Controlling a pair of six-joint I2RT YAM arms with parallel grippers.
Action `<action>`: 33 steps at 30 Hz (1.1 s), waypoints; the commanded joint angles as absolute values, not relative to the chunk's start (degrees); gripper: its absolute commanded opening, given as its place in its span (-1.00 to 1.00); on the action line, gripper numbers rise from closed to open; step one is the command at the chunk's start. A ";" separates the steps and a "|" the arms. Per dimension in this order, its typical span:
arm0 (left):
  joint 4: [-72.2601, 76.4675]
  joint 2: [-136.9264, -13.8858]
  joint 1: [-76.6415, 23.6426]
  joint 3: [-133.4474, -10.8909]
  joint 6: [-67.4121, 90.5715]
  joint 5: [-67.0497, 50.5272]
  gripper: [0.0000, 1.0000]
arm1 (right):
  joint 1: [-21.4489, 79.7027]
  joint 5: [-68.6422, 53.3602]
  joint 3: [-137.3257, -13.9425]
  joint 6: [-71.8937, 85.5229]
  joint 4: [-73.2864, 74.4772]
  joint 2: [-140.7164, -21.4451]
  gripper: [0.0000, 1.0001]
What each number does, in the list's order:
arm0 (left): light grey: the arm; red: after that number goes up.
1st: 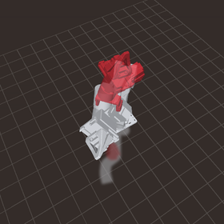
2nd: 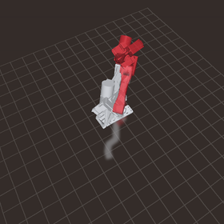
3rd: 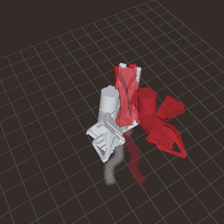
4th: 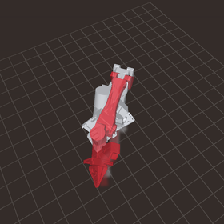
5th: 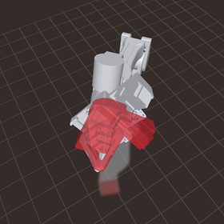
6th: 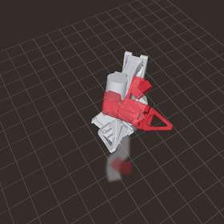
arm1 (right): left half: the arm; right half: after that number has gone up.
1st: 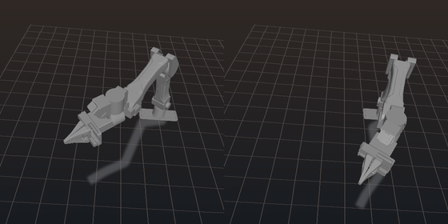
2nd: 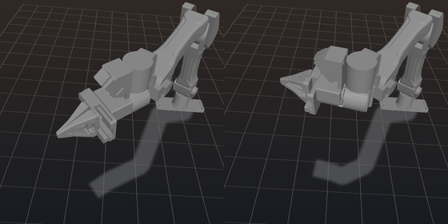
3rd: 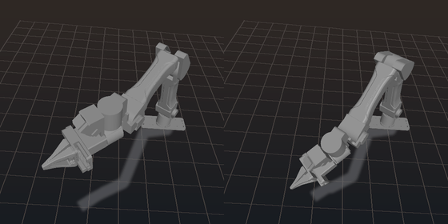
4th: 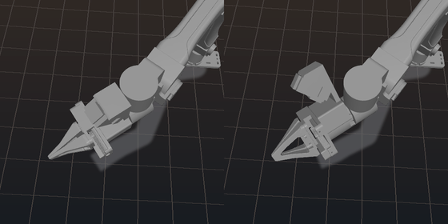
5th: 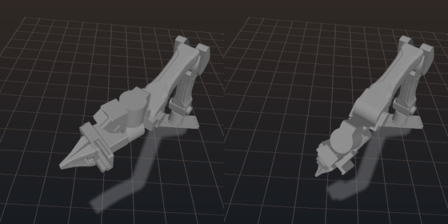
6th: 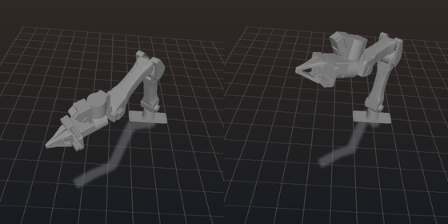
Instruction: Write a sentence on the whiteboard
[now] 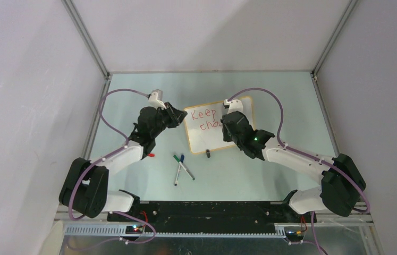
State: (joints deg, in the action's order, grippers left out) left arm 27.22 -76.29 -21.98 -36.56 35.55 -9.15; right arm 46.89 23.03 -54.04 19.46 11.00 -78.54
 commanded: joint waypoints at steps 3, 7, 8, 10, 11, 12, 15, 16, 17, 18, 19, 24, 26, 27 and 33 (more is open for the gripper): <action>28.74 -74.33 -21.80 -37.00 35.14 -8.43 -0.47 | 47.87 23.36 -55.04 18.77 8.66 -73.62 -1.00; 28.81 -74.33 -21.86 -37.01 35.20 -8.39 -0.47 | 48.12 23.74 -51.73 18.17 3.62 -69.85 -1.00; 28.82 -74.28 -21.83 -37.00 35.18 -8.33 -0.46 | 48.05 23.96 -51.44 18.10 3.35 -69.56 -1.00; 28.79 -74.29 -21.85 -37.00 35.30 -8.08 -0.45 | 47.68 24.30 -51.04 17.86 3.09 -69.20 -1.00; 28.56 -74.28 -21.83 -37.00 35.43 -7.71 -0.44 | 47.41 24.36 -51.05 17.85 2.90 -69.33 -1.00; 28.19 -74.27 -21.80 -36.96 35.47 -7.20 -0.43 | 47.30 24.39 -51.06 17.76 2.81 -69.47 -1.00; 28.28 -74.16 -21.80 -36.85 35.75 -6.98 -0.43 | 47.00 24.37 -51.15 17.75 2.32 -70.47 -1.00; 28.27 -74.11 -21.80 -36.81 35.76 -7.00 -0.43 | 46.92 24.40 -51.09 17.73 2.21 -70.81 -1.00; 28.20 -74.10 -21.80 -36.86 35.77 -6.97 -0.43 | 46.84 24.45 -51.12 17.74 2.18 -70.91 -1.00; 28.12 -74.18 -21.80 -36.88 35.77 -6.91 -0.43 | 46.71 24.48 -51.14 17.75 2.06 -71.10 -1.00; 28.04 -74.18 -21.80 -36.90 35.71 -6.88 -0.42 | 46.68 24.56 -51.15 17.71 2.01 -71.19 -1.00; 27.69 -74.53 -21.81 -37.28 35.61 -7.33 -0.42 | 46.70 25.06 -51.15 17.71 1.30 -72.15 -1.00; 27.70 -74.73 -21.83 -37.39 35.60 -7.39 -0.42 | 46.98 25.30 -51.15 17.51 0.89 -72.61 -1.00; 27.69 -74.71 -21.81 -37.43 35.60 -7.45 -0.42 | 47.05 25.48 -51.15 17.38 0.80 -72.87 -1.00; 27.83 -74.41 -21.85 -37.09 35.76 -6.72 -0.42 | 47.31 26.21 -51.14 17.43 0.75 -72.48 -1.00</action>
State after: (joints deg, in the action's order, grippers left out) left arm 26.46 -76.05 -21.98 -36.56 35.59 -7.70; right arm 47.03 24.23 -51.00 17.91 3.51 -72.77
